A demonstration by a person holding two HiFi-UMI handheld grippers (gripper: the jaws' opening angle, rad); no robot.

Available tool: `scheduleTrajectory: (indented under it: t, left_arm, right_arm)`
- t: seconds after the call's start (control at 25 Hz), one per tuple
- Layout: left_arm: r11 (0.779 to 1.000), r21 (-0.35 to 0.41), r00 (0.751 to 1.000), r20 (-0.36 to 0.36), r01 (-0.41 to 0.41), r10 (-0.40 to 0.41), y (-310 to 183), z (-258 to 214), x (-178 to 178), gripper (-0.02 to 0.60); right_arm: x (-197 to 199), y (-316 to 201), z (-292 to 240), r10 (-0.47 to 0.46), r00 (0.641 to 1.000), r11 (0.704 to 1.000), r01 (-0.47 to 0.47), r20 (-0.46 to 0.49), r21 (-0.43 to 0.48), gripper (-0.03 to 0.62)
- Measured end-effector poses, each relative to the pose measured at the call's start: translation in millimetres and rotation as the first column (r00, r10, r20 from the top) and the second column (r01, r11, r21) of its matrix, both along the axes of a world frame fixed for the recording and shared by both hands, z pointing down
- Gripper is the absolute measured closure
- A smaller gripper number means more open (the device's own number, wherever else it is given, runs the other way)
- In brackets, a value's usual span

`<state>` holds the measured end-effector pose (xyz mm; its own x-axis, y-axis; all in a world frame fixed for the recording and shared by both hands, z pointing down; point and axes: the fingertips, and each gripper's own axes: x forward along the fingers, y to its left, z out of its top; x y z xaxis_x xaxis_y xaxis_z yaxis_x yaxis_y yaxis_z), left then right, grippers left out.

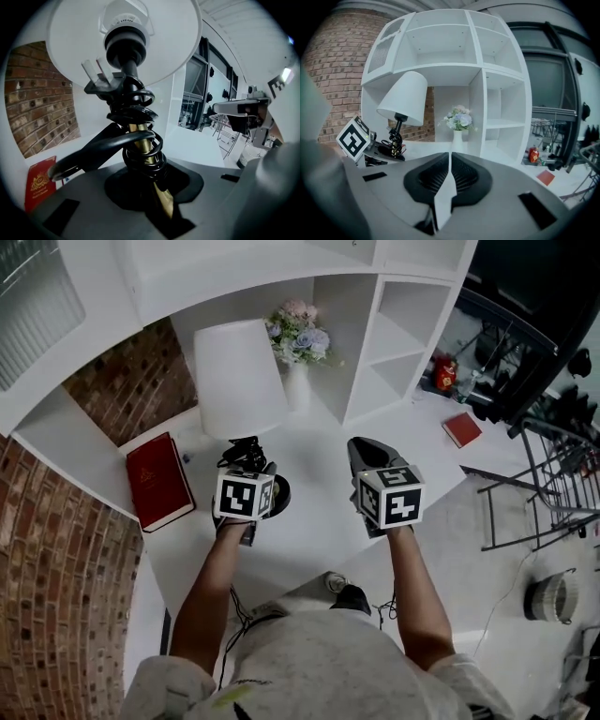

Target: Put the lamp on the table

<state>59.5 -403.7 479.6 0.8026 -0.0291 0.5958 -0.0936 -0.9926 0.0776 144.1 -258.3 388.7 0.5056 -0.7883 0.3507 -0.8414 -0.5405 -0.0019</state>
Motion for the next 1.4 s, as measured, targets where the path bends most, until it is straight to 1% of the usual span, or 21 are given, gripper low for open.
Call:
scheduleTrajectory:
  t: [0.24, 0.44, 0.68, 0.92, 1.12, 1.32, 1.4]
  left_arm:
    - [0.998, 0.009, 0.998, -0.043, -0.055, 0.055, 23.1, 1.6, 33.7, 0.486]
    - [0.994, 0.009, 0.993, -0.046, -0.105, 0.105, 42.7, 9.5, 58.8, 0.486]
    - [0.99, 0.014, 0.988, -0.066, -0.142, 0.142, 71.1, 18.6, 87.7, 0.487]
    - [0.985, 0.039, 0.982, -0.077, -0.169, 0.172, 90.6, 26.2, 118.4, 0.488]
    - [0.979, 0.055, 0.976, -0.082, -0.197, 0.201, 110.8, 33.6, 139.9, 0.489]
    - [0.974, 0.075, 0.97, -0.097, -0.216, 0.222, 126.4, 40.5, 160.4, 0.489]
    - [0.973, 0.093, 0.97, -0.101, -0.211, 0.22, 128.1, 44.3, 168.7, 0.491]
  right_arm:
    - [15.3, 39.0, 8.9, 0.089, 0.996, 0.996, -0.089, 0.014, -0.019, 0.589]
    - [22.7, 67.2, 15.4, 0.153, 0.988, 0.988, -0.153, 0.017, -0.03, 0.589]
    - [36.8, 98.7, 23.6, 0.209, 0.977, 0.977, -0.207, 0.03, -0.051, 0.589]
    - [52.2, 114.9, 30.1, 0.227, 0.974, 0.972, -0.224, 0.028, -0.072, 0.589]
    - [63.0, 124.2, 43.0, 0.23, 0.972, 0.971, -0.226, 0.049, -0.083, 0.589]
    - [82.5, 131.0, 47.2, 0.232, 0.971, 0.97, -0.227, 0.051, -0.088, 0.589]
    - [90.9, 131.7, 50.7, 0.23, 0.972, 0.97, -0.225, 0.054, -0.091, 0.589]
